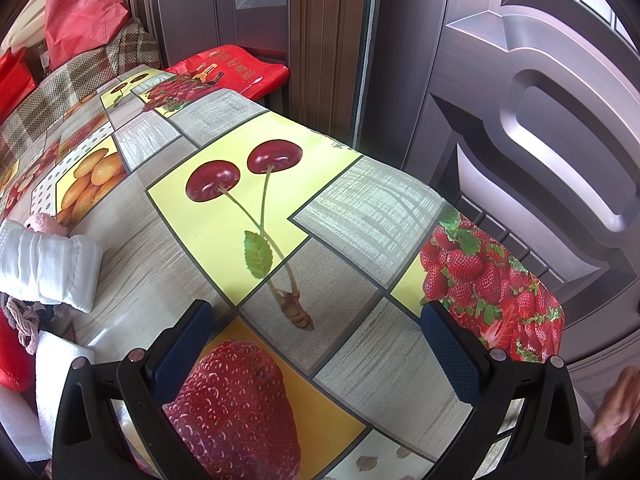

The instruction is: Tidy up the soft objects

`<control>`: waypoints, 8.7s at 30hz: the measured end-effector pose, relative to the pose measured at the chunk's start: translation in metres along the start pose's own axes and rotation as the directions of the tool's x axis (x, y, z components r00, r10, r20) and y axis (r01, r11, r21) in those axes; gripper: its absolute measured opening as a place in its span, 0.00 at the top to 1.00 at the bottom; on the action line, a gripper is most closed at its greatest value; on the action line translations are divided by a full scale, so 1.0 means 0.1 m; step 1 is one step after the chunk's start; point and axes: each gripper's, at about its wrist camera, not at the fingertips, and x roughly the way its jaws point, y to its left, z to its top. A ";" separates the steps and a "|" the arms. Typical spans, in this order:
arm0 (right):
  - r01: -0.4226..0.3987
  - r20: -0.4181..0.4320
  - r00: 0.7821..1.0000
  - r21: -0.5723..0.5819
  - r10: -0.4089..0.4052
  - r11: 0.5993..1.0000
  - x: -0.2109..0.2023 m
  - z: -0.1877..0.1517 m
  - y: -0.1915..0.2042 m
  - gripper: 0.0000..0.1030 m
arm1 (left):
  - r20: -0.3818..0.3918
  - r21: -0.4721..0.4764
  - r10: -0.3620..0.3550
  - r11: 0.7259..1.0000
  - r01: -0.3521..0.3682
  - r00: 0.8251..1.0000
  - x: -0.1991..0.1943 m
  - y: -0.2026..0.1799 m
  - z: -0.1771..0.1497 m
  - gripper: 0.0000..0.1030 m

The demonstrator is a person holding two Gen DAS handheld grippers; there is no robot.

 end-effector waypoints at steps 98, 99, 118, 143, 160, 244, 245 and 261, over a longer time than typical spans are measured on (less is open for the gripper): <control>-0.441 -0.113 0.783 -0.794 0.612 0.418 -0.77 -0.96 0.16 0.42 | 0.021 -0.256 0.103 0.962 -0.094 0.994 -1.10 0.53 -1.35 0.65; -0.445 -0.091 0.767 -0.787 0.635 0.426 -0.84 -0.92 0.12 0.42 | 0.043 -0.256 0.108 0.962 -0.094 0.993 -1.15 0.53 -1.36 0.66; -0.577 0.290 0.502 -0.589 0.815 0.565 -1.24 -0.68 0.18 0.42 | 0.353 -0.508 0.545 0.794 -0.333 0.761 -1.71 1.20 -1.38 0.66; -0.624 0.109 0.411 -0.690 0.905 0.366 -1.60 -1.16 1.00 0.42 | 0.265 -0.577 0.632 0.709 -0.406 0.728 -1.65 1.56 -1.46 0.66; -0.640 -0.016 0.416 -0.716 0.909 0.280 -1.67 -1.41 1.66 0.42 | 0.220 -0.610 0.666 0.664 -0.432 0.713 -1.59 1.94 -1.42 0.66; -0.655 0.110 0.465 -0.625 0.878 0.425 -1.59 -1.32 1.99 0.00 | 0.119 -0.681 0.721 0.560 -0.473 0.683 -1.59 2.29 -1.44 0.11; -0.658 0.108 0.465 -0.622 0.879 0.425 -1.58 -1.31 1.99 0.00 | 0.119 -0.681 0.721 0.560 -0.473 0.683 -1.59 2.29 -1.44 0.11; -0.763 0.099 0.481 -0.441 0.871 0.472 -1.29 -1.09 1.82 0.00 | 0.121 -0.680 0.722 0.560 -0.473 0.681 -1.59 2.29 -1.44 0.11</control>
